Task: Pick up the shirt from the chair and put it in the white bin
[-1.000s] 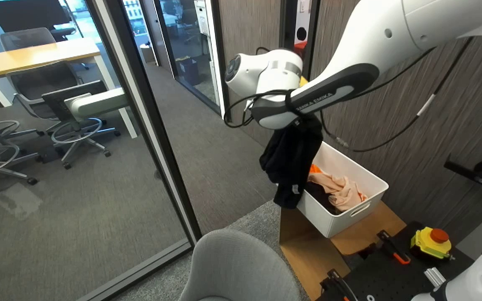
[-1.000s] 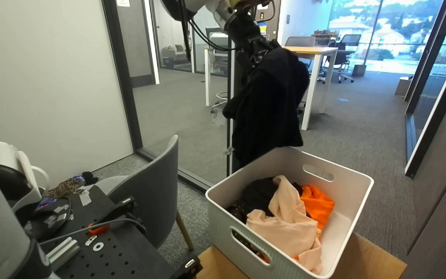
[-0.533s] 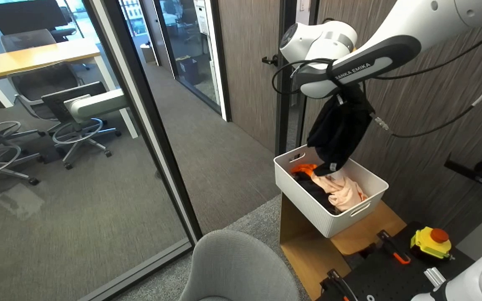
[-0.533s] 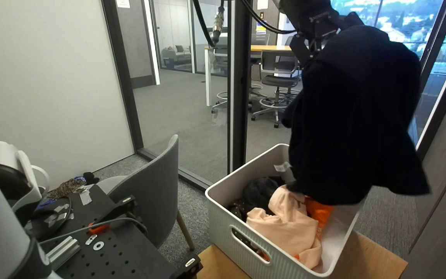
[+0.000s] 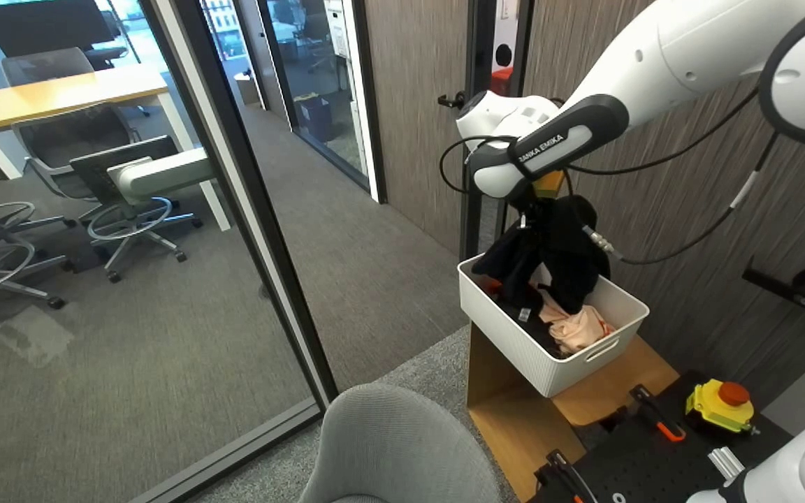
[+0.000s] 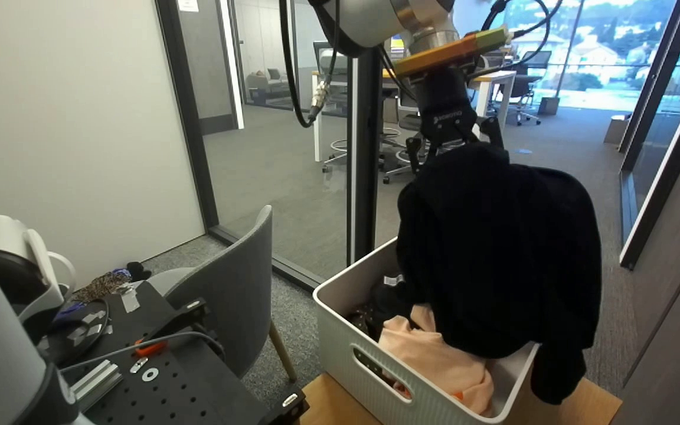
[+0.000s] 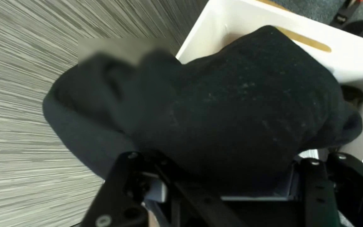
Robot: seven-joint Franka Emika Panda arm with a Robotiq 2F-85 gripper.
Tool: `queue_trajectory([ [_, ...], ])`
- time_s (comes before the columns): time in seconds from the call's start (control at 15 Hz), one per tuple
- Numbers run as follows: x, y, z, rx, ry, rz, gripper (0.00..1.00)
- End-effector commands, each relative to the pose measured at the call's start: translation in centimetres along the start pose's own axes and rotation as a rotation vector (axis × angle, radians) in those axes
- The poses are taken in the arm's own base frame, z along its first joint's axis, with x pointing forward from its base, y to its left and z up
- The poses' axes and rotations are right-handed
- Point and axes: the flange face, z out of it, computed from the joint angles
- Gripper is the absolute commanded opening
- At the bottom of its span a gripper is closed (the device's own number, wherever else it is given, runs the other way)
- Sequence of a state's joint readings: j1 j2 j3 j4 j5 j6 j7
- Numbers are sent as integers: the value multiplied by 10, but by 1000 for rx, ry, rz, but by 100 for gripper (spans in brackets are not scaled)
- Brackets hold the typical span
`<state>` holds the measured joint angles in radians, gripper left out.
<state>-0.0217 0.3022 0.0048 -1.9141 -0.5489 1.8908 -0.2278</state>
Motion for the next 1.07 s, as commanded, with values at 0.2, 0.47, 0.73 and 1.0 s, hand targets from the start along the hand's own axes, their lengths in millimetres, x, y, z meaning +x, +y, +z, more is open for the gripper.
queue_trajectory([
  [0.2,43,21,35,54,103,275,14],
  [0.47,62,32,63,118,135,355,14],
  [0.73,81,29,90,207,149,382,14],
  [1.0,96,21,114,282,150,410,14],
])
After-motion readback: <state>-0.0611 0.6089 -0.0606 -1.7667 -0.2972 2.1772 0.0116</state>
